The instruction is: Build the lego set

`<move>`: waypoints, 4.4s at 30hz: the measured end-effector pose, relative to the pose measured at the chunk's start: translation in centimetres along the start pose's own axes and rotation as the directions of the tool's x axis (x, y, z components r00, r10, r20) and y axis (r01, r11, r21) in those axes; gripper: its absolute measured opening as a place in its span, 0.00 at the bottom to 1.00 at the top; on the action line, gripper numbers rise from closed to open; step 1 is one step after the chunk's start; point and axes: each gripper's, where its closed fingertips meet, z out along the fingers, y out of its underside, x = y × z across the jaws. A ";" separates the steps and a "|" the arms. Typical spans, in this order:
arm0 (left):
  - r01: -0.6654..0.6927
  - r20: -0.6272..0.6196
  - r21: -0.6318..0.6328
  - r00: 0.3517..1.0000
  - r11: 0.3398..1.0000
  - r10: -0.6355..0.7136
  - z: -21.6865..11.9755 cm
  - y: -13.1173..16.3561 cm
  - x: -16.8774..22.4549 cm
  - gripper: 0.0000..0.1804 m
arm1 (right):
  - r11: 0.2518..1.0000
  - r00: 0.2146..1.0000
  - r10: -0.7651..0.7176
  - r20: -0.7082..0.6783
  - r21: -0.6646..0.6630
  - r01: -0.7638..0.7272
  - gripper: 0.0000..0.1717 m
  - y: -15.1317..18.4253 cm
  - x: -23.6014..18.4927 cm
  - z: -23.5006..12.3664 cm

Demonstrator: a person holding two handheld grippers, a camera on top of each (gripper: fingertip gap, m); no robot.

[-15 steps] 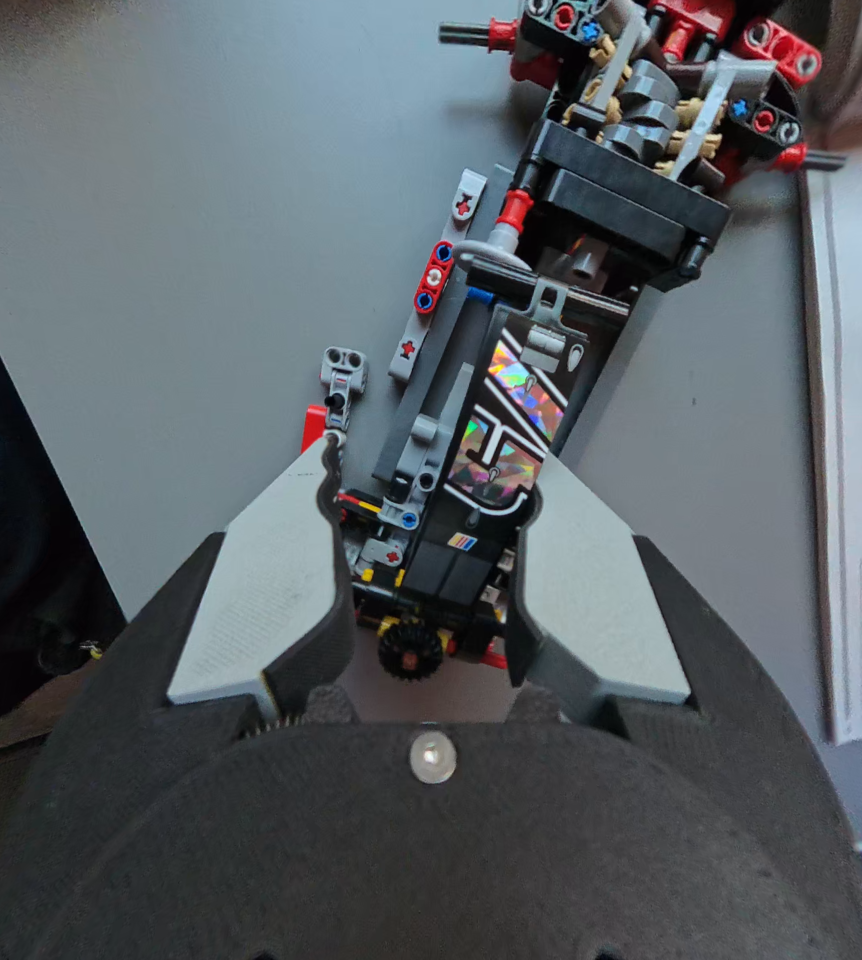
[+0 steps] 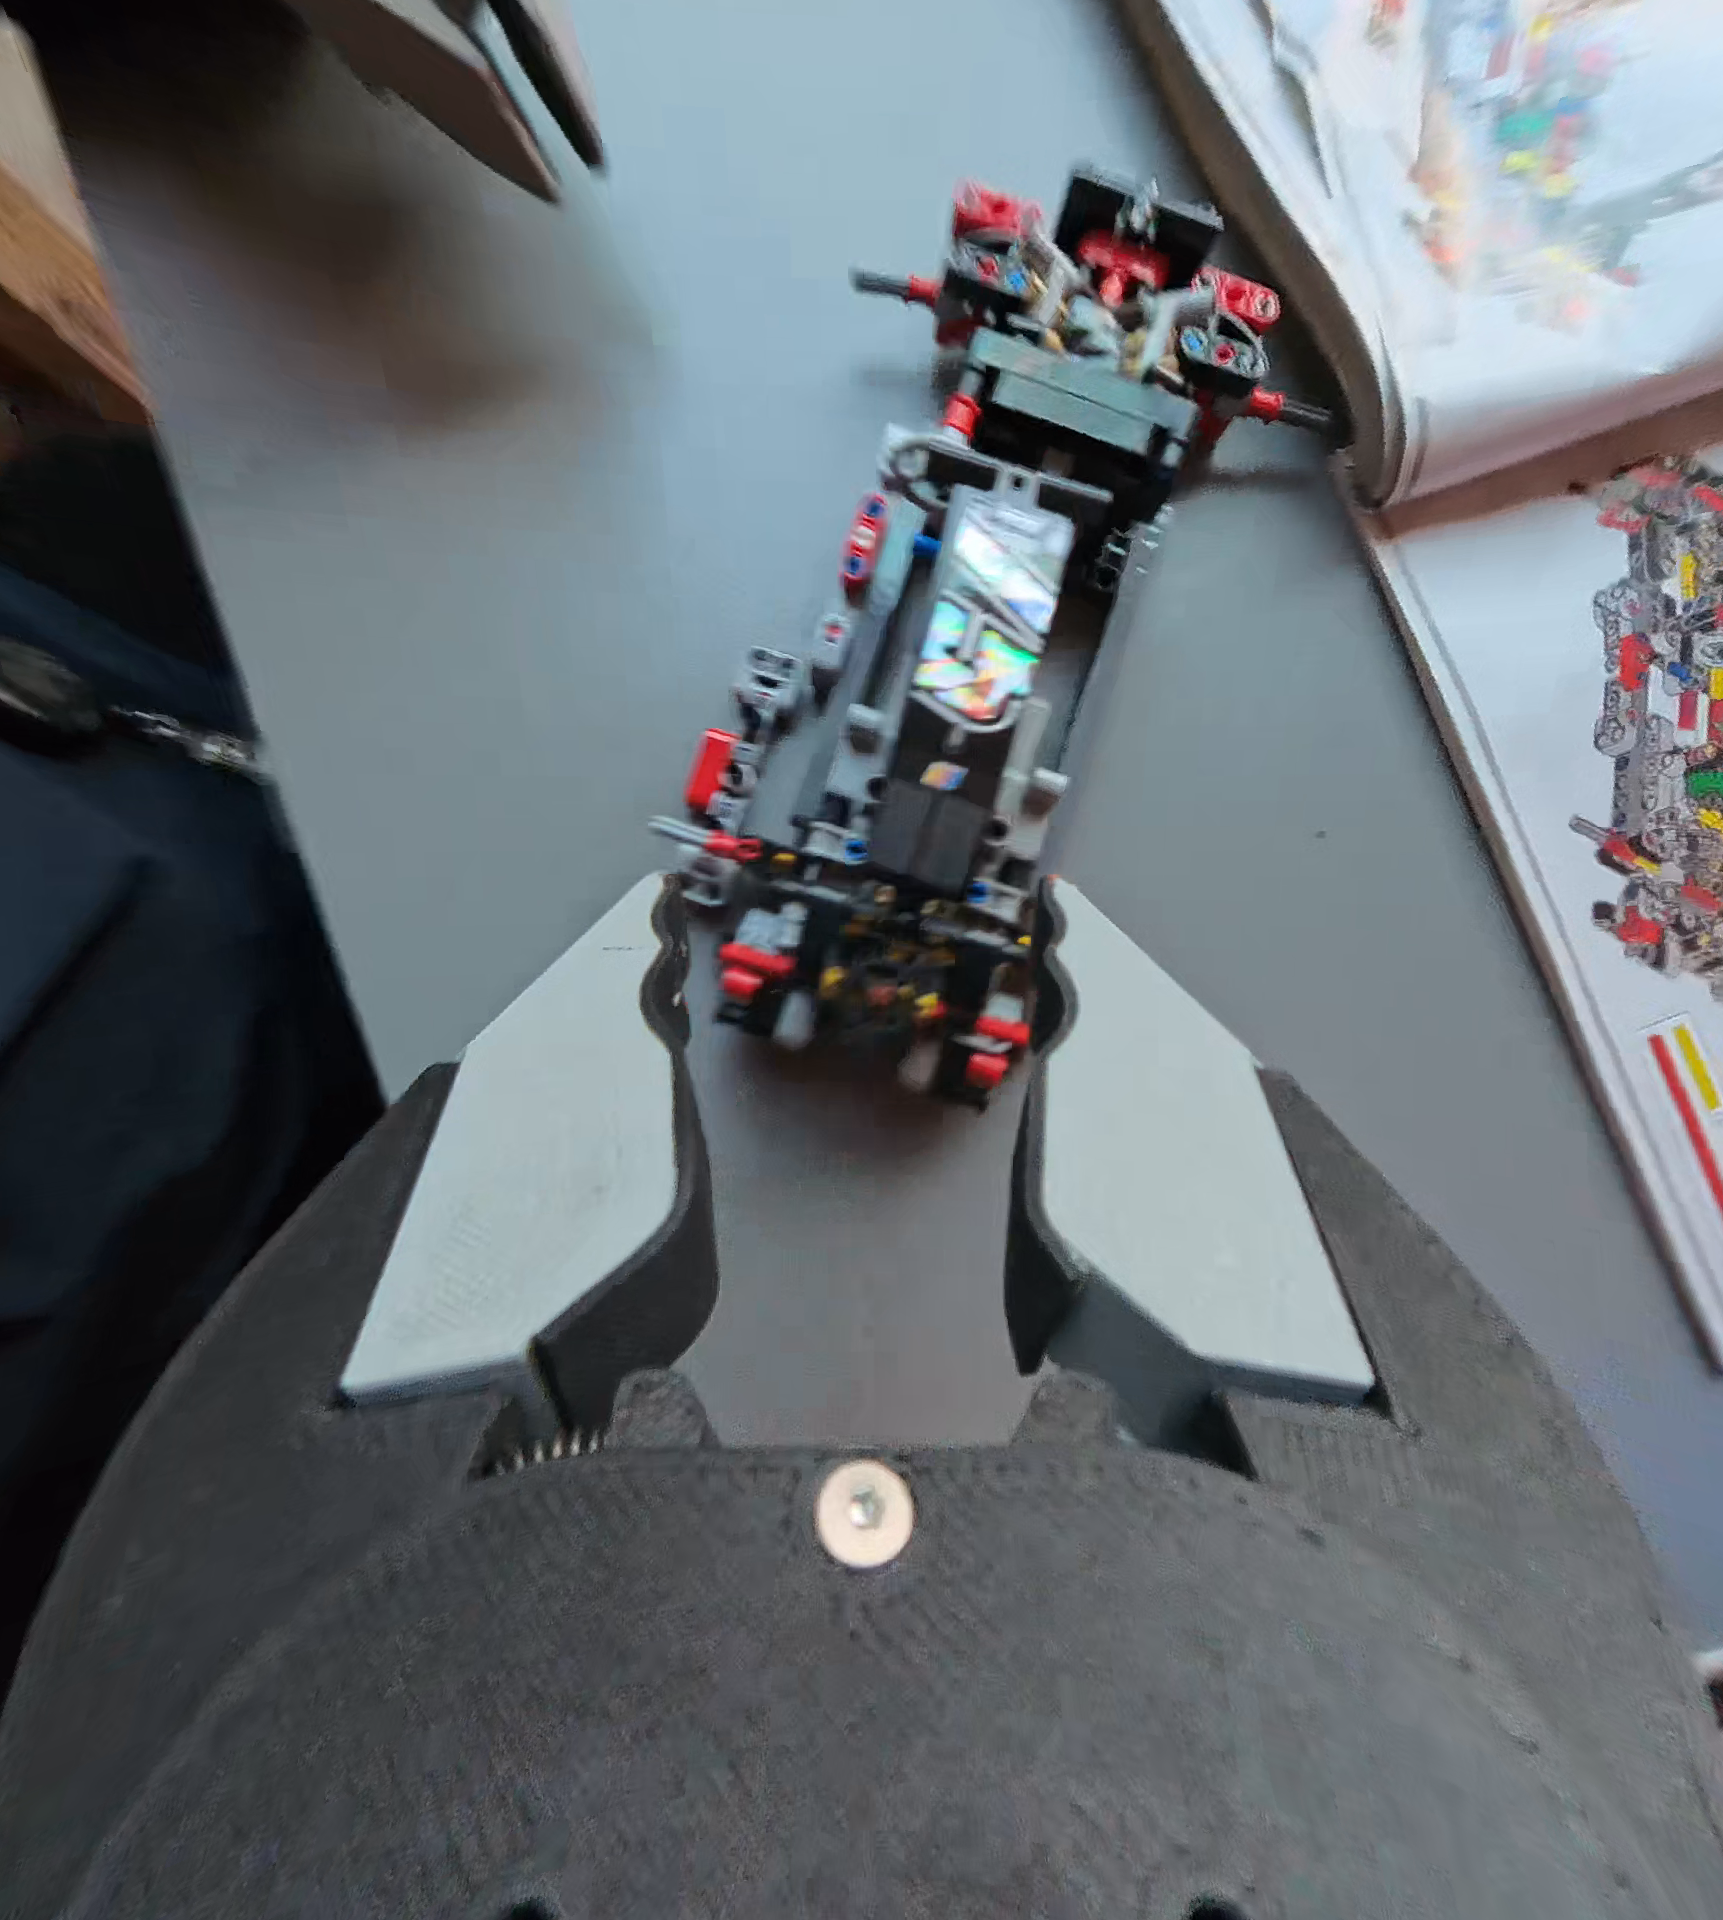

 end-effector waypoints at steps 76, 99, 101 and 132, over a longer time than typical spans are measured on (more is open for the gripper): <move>-0.060 0.175 -0.113 0.981 0.992 0.080 1.3 1.0 -1.7 0.02 | 0.961 0.919 0.272 -0.285 0.122 -0.246 0.30 5.3 -7.4 4.6; -0.078 0.270 -0.215 0.953 0.973 0.136 1.7 2.2 -2.6 0.00 | 0.965 0.952 0.230 -0.203 0.174 -0.196 0.03 7.9 -7.0 1.7; -0.133 0.326 -0.191 0.926 0.973 0.190 1.4 1.4 -2.4 0.00 | 0.955 0.955 0.248 -0.165 0.208 -0.212 0.03 7.8 -7.0 1.1; -0.493 -0.562 -0.544 0.815 0.679 0.142 8.8 -7.5 7.5 0.12 | 0.808 0.885 0.463 -0.048 0.433 -0.399 0.02 12.2 5.9 -6.8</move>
